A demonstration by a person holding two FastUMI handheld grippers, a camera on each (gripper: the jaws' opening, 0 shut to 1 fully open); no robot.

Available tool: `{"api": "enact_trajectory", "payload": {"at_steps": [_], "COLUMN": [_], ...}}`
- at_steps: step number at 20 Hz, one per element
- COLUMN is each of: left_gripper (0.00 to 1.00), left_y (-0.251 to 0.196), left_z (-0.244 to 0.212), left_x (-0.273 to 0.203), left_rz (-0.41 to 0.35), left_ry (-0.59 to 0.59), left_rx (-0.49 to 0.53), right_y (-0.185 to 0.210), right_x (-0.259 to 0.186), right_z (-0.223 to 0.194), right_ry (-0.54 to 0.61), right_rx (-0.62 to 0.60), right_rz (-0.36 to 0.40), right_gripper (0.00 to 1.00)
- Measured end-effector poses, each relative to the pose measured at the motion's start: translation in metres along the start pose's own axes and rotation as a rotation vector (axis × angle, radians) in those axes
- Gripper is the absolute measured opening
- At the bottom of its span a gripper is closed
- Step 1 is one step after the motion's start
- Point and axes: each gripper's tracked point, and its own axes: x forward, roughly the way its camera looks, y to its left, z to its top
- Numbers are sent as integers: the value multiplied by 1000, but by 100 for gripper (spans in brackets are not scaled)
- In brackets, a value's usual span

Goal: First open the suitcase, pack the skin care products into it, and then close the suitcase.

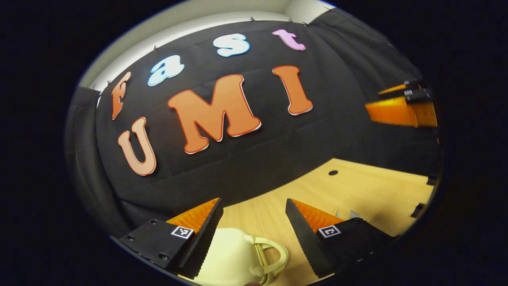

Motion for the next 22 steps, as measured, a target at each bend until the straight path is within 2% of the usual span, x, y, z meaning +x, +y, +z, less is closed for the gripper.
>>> {"api": "enact_trajectory", "payload": {"at_steps": [1, 8, 9, 10, 17, 20, 22], "left_gripper": [98, 98, 92, 97, 97, 89, 77], "left_y": [-6, -40, -42, -44, -46, -46, -50], "left_z": [-15, -113, -127, -137, -182, -189, -196], "left_x": [1, 12, 11, 11, 16, 19, 26], "left_rz": [-8, -96, -103, -111, -121, -110, -125], "left_ry": [22, 203, 230, 249, 344, 364, 372], "left_rx": [31, 252, 271, 286, 502, 623, 690], "right_y": [-4, -29, -30, -31, -34, -35, -36], "right_x": [0, -2, -3, -3, -6, -6, -6], "right_z": [-1, -5, -6, -8, -11, -13, -15], "right_ry": [1, 9, 13, 15, 18, 20, 23], "right_rx": [-3, -15, -14, -11, -17, -13, -3], "right_rz": [-8, -53, -56, -55, -54, -58, -55], "right_gripper": [95, 95, 95, 95, 95, 95, 95]}}
